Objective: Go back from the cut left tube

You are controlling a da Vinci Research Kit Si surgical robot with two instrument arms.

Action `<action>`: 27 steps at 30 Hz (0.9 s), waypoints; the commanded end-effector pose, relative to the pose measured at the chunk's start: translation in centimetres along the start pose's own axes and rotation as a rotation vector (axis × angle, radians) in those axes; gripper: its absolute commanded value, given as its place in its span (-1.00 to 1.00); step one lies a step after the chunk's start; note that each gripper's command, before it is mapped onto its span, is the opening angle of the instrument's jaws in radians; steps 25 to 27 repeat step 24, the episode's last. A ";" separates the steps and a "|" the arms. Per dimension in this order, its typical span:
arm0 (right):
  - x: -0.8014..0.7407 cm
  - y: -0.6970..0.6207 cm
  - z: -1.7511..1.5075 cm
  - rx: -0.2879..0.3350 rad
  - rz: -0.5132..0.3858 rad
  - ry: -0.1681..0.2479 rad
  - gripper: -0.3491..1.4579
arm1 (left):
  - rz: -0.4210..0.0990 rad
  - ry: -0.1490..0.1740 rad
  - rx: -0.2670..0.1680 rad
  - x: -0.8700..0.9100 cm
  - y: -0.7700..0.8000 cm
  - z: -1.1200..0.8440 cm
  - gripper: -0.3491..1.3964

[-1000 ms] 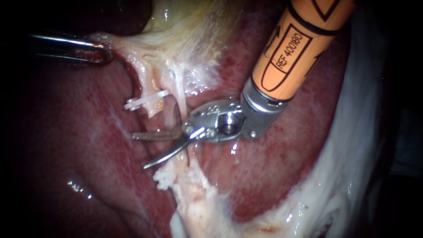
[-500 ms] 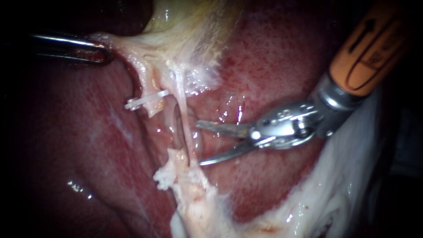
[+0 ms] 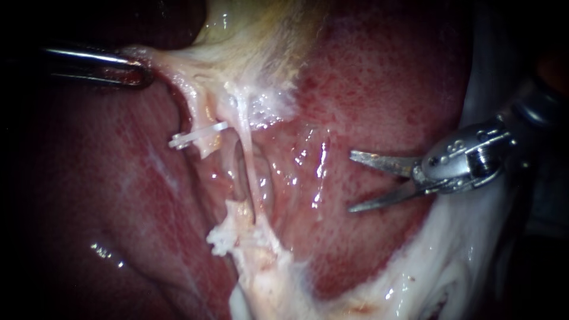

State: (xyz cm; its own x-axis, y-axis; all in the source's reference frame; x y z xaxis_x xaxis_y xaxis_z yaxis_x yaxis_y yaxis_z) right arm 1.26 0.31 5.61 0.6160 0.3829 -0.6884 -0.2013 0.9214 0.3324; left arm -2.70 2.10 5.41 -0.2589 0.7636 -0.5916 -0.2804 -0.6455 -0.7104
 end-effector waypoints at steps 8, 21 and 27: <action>-0.02 0.01 -0.03 0.045 0.007 0.004 0.97 | 0.012 -0.023 -0.005 -0.19 0.01 0.30 -1.00; -0.04 0.01 -0.04 0.046 0.006 0.004 0.99 | 0.025 -0.041 -0.016 -0.30 0.03 0.50 -1.00; -0.04 0.01 -0.04 0.046 0.006 0.004 0.99 | 0.025 -0.042 -0.017 -0.28 0.03 0.48 -1.00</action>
